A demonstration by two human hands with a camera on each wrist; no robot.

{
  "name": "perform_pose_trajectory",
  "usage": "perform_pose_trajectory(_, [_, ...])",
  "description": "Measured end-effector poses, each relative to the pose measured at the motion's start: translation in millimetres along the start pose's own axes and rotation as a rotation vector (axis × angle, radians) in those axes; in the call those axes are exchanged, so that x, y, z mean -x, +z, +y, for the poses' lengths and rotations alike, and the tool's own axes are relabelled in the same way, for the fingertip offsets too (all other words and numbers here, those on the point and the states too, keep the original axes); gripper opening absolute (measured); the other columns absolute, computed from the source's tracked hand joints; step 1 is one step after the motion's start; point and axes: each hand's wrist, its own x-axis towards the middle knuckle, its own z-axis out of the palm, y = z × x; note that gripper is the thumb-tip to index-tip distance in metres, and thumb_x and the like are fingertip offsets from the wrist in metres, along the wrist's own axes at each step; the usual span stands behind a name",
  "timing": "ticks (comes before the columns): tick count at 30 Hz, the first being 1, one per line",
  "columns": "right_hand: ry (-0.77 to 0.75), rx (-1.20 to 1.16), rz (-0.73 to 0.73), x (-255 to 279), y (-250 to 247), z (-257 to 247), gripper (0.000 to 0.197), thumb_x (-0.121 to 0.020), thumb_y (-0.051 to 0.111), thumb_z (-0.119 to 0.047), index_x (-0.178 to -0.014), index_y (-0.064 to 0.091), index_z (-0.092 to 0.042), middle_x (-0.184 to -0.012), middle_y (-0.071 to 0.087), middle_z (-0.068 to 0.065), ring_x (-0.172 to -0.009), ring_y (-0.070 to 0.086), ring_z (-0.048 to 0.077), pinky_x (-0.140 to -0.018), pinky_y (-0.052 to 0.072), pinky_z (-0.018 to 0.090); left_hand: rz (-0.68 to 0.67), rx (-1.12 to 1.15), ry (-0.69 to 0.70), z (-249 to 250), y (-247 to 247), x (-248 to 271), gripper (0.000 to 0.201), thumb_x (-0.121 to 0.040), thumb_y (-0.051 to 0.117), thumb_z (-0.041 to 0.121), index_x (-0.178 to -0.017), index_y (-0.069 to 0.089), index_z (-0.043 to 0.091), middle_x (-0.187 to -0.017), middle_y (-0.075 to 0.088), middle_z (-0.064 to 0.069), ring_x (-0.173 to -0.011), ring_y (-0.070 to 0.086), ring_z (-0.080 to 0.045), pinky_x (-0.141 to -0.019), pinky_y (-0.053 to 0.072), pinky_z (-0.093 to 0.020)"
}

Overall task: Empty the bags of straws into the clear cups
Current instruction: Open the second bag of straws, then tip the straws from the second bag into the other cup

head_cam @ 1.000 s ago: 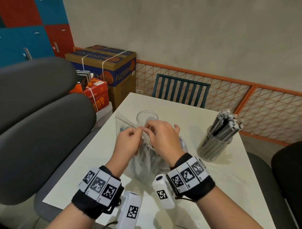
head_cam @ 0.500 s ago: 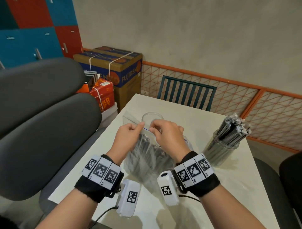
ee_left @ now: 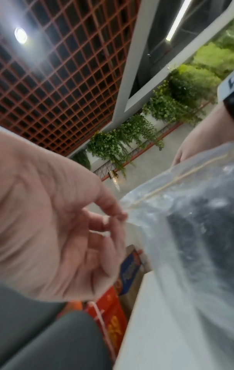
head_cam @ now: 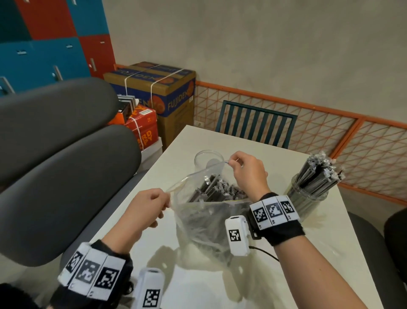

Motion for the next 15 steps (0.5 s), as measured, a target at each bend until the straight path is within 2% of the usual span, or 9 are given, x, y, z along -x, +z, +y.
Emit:
perform_pose_trajectory(1, [-0.013, 0.005, -0.009, 1, 0, 0, 0.015, -0.096, 0.048, -0.024, -0.092, 0.063, -0.022, -0.09, 0.067, 0.003, -0.085, 0.05, 0.02, -0.081, 0.03, 0.036, 0.0, -0.1, 0.009, 6, -5, 0, 0.006, -0.088, 0.054, 0.017, -0.083, 0.057, 0.017, -0.091, 0.051, -0.003, -0.074, 0.051, -0.018, -0.055, 0.042, -0.025])
perform_pose_trajectory(3, [-0.077, 0.014, -0.068, 4, 0, -4, 0.014, -0.096, 0.049, -0.026, -0.089, 0.061, -0.025, -0.081, 0.063, -0.004, -0.083, 0.052, 0.02, -0.084, 0.033, 0.037, -0.032, -0.312, 0.117, 14, -9, -7, 0.045, -0.084, 0.064, 0.03, -0.123, 0.041, 0.03, -0.119, 0.033, -0.002, -0.104, 0.047, -0.018, -0.078, 0.049, -0.032])
perform_pose_trajectory(4, [-0.124, 0.01, -0.121, 7, 0, -9, 0.014, -0.095, 0.05, -0.027, -0.086, 0.06, -0.027, -0.075, 0.06, -0.009, -0.08, 0.052, 0.019, -0.087, 0.036, 0.039, -0.047, -0.356, 0.19, 20, -8, -16, 0.062, -0.082, 0.066, 0.035, -0.132, 0.031, 0.035, -0.124, 0.027, 0.0, -0.111, 0.041, -0.016, -0.092, 0.046, -0.035])
perform_pose_trajectory(5, [-0.169, 0.005, -0.181, 10, 1, -13, 0.014, -0.094, 0.051, -0.027, -0.083, 0.06, -0.029, -0.071, 0.057, -0.012, -0.078, 0.051, 0.017, -0.089, 0.04, 0.042, -0.066, -0.386, 0.242, 28, -6, -21, 0.066, -0.081, 0.066, 0.037, -0.135, 0.029, 0.037, -0.125, 0.027, 0.001, -0.112, 0.039, -0.015, -0.097, 0.042, -0.036])
perform_pose_trajectory(7, [-0.231, -0.026, -0.256, 16, 1, -22, 0.014, -0.093, 0.053, -0.027, -0.083, 0.062, -0.03, -0.071, 0.059, -0.012, -0.079, 0.053, 0.018, -0.092, 0.043, 0.049, -0.132, -0.37, 0.246, 44, 3, -29, 0.04, -0.088, 0.059, 0.035, -0.125, 0.047, 0.03, -0.115, 0.043, -0.003, -0.099, 0.049, -0.016, -0.084, 0.051, -0.036])
perform_pose_trajectory(9, [-0.231, 0.021, -0.257, 20, -5, -26, 0.011, -0.092, 0.054, -0.033, -0.093, 0.064, -0.029, -0.09, 0.063, -0.007, -0.094, 0.056, 0.02, -0.094, 0.041, 0.05, -0.151, -0.256, 0.157, 51, 11, -37, 0.017, -0.094, 0.049, 0.027, -0.101, 0.059, 0.015, -0.096, 0.055, -0.01, -0.08, 0.057, -0.02, -0.067, 0.057, -0.039])
perform_pose_trajectory(12, [-0.131, 0.427, -0.294, 32, -25, -16, 0.038, -0.089, 0.055, -0.042, -0.124, 0.05, -0.029, -0.124, 0.046, 0.001, -0.119, 0.042, 0.025, -0.098, 0.036, 0.05, -0.081, -0.07, 0.044, 44, 18, -48, 0.022, -0.097, 0.044, 0.02, -0.087, 0.055, 0.005, -0.076, 0.049, -0.009, -0.066, 0.054, -0.02, -0.065, 0.057, -0.044])
perform_pose_trajectory(13, [-0.057, 0.516, -0.335, 37, -33, -9, 0.044, -0.089, 0.055, -0.04, -0.129, 0.043, -0.026, -0.129, 0.041, 0.004, -0.119, 0.041, 0.029, -0.097, 0.038, 0.048, -0.066, 0.01, -0.016, 40, 20, -50, 0.023, -0.098, 0.043, 0.02, -0.085, 0.054, 0.004, -0.072, 0.047, -0.009, -0.064, 0.053, -0.021, -0.068, 0.057, -0.048])
perform_pose_trajectory(15, [0.072, 0.511, -0.366, 47, -45, 5, 0.037, -0.093, 0.049, -0.03, -0.126, 0.043, -0.015, -0.126, 0.043, 0.012, -0.107, 0.052, 0.032, -0.086, 0.044, 0.04, -0.074, 0.203, -0.14, 33, 25, -53, 0.025, -0.099, 0.04, 0.021, -0.08, 0.05, 0.007, -0.068, 0.046, -0.01, -0.06, 0.052, -0.023, -0.07, 0.056, -0.05])
